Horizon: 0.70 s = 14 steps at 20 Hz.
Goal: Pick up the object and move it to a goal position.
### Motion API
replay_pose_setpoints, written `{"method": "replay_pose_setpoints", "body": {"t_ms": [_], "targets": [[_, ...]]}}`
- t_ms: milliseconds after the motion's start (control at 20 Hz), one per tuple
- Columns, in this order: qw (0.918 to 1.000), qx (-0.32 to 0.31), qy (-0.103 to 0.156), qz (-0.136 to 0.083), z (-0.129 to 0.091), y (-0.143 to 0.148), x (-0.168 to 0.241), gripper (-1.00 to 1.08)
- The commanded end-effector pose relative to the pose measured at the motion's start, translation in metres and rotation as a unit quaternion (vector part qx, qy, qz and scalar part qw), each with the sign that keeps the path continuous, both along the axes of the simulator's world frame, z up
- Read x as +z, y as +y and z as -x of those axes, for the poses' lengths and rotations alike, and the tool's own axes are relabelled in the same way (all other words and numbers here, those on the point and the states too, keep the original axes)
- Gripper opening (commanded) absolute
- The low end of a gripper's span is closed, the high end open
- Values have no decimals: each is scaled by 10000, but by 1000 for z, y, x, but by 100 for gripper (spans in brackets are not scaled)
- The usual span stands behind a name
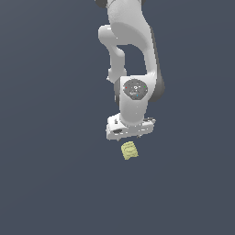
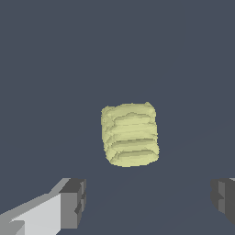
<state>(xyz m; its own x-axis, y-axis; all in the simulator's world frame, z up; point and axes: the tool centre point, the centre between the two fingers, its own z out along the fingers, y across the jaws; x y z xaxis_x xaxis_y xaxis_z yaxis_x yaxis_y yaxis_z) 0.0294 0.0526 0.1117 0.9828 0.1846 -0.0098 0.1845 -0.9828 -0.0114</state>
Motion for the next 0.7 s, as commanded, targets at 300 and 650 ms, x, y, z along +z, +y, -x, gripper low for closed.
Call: {"method": "replay_pose_setpoints", "body": {"t_ms": [300,650], "targets": [[9990,448,-55,40,-22,8,-19,100],[9988,478,-55,42,-23,9,-22,100]]}}
